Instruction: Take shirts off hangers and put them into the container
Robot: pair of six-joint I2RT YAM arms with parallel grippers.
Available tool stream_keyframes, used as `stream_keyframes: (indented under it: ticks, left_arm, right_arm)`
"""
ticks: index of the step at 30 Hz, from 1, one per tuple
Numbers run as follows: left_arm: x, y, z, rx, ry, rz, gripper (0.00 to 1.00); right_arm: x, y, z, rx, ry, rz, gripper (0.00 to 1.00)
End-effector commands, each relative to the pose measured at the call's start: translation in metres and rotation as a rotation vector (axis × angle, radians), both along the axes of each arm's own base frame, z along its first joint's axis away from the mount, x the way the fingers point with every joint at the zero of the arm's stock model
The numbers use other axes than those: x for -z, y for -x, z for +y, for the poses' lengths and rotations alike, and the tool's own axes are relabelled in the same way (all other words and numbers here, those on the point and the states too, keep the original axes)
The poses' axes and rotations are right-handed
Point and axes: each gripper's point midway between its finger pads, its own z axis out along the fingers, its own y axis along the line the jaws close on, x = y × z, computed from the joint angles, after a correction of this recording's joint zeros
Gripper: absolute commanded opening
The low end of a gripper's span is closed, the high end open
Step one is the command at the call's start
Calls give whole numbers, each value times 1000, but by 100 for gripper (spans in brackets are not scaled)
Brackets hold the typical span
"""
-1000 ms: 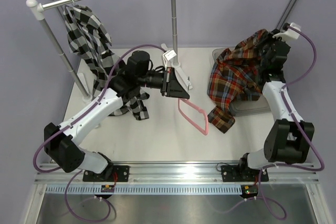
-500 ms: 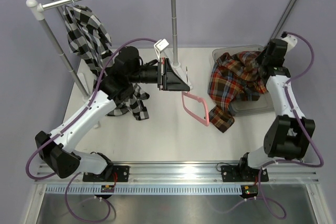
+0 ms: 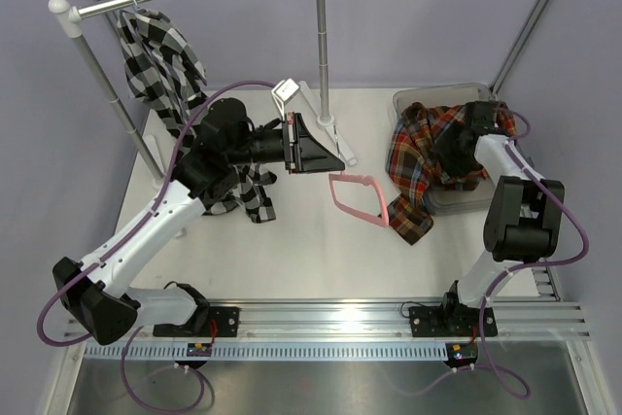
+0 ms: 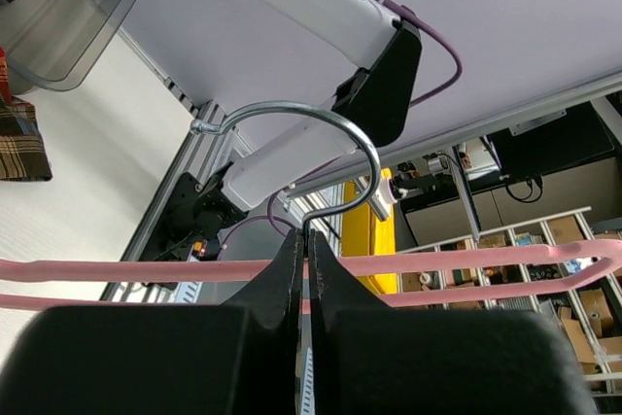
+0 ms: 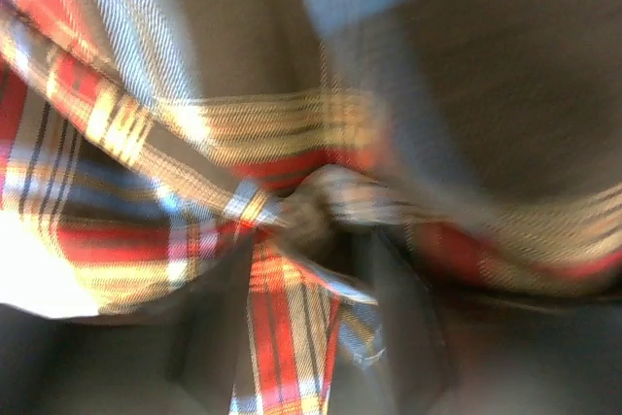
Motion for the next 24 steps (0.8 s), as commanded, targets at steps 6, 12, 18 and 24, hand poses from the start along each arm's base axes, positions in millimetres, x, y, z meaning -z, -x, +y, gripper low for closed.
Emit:
stream_keyframes:
  ticks: [6,12,18,24]
  left_arm:
    - [-3,6,4,-5,35,15,0]
    - [-6,9,8,-21,47,-13,0]
    - [-6,12,13,-43,42,-25,0]
    - [-7,12,12,-38,43,-20,0]
  right_arm:
    - [-156,20,-16,-112,360,-240,99]
    - [-165,103,61,-294,107,-264,99]
    - [-124,176,137,-457,-75,-213,76]
    - [-101,194,159,-529,-80,-122,83]
